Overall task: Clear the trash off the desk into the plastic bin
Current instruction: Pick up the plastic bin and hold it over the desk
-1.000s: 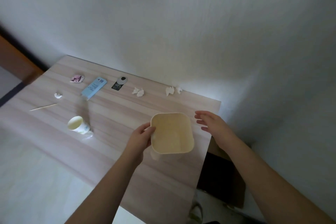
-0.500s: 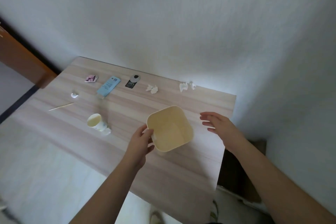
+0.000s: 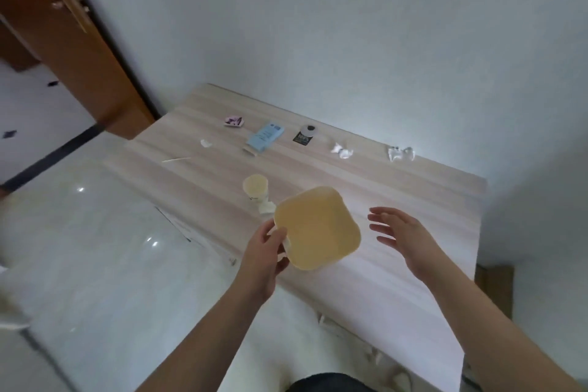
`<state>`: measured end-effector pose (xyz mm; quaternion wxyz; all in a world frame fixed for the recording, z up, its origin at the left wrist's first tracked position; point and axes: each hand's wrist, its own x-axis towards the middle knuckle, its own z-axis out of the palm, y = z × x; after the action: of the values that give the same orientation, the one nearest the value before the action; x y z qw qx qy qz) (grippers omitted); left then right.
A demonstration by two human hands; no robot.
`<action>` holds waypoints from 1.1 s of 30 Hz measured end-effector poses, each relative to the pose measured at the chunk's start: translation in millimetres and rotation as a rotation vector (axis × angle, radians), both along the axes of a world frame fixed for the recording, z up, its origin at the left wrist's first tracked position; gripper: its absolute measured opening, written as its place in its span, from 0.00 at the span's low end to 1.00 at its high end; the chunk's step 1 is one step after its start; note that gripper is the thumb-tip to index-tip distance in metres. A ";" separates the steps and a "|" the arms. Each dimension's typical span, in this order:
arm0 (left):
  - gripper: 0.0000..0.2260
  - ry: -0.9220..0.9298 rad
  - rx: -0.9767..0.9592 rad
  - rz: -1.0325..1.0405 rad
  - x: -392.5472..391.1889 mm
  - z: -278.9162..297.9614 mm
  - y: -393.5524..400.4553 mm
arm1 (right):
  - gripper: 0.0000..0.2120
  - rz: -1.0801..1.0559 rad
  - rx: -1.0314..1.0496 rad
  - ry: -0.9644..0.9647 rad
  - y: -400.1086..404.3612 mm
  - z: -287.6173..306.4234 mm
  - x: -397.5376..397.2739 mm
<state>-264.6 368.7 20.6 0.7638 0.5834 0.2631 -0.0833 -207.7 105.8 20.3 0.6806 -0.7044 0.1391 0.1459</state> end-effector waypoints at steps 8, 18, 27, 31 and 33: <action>0.11 0.041 0.017 0.139 -37.4 1.1 100.8 | 0.12 0.125 -0.012 -0.035 98.8 11.1 5.1; 0.10 0.038 0.009 0.056 -5.4 -3.1 107.4 | 0.13 0.099 -0.057 -0.040 96.8 1.9 32.8; 0.11 0.038 0.060 -0.124 70.6 2.2 37.9 | 0.12 -0.054 -0.074 -0.066 4.2 1.0 61.2; 0.10 0.024 0.049 -0.190 102.5 1.3 -3.4 | 0.12 -0.132 -0.081 -0.064 -32.9 -4.6 69.0; 0.09 0.018 0.048 -0.213 117.3 2.8 -19.0 | 0.13 -0.184 -0.068 -0.065 -45.1 -6.6 74.5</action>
<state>-147.3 349.7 23.4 0.7340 0.6255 0.2086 -0.1629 -133.2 60.7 13.6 0.6711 -0.7156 0.1859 0.0547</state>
